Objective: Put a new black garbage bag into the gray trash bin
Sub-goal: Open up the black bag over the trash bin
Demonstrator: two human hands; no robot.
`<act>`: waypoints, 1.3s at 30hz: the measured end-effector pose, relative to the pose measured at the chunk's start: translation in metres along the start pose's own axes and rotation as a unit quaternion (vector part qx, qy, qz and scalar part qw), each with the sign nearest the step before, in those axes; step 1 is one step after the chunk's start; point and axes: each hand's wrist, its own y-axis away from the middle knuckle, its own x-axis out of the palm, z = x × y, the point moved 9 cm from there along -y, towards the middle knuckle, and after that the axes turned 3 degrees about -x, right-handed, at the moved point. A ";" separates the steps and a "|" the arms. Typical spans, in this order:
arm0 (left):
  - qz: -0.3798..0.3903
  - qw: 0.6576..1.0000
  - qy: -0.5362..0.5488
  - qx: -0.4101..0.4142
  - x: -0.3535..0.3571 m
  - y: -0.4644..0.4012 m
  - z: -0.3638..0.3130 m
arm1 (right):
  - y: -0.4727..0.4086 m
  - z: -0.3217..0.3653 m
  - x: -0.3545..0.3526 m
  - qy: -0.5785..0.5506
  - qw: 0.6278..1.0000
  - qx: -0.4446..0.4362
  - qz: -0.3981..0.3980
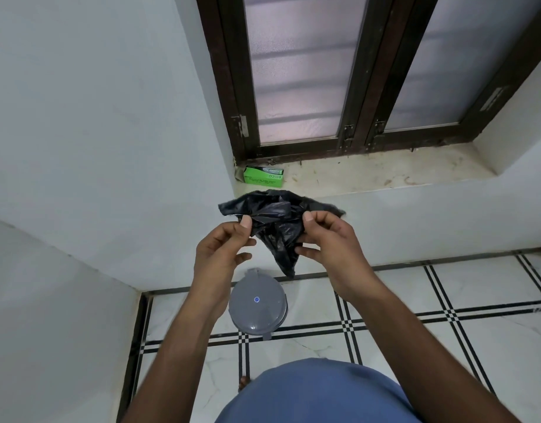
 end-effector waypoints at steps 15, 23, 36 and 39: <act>-0.002 0.998 -0.050 0.041 0.008 -0.007 -0.006 | 0.020 0.023 0.016 0.199 0.967 -0.085 0.131; 0.063 0.976 -0.192 0.086 0.016 0.002 -0.008 | 0.015 0.024 0.003 0.184 0.976 -0.081 0.080; -0.021 0.999 -0.032 0.033 0.000 0.003 -0.009 | 0.011 0.021 -0.006 0.094 0.992 -0.072 0.050; -0.002 1.000 -0.015 0.018 0.002 0.000 -0.005 | 0.008 0.021 -0.011 0.104 0.990 -0.086 0.027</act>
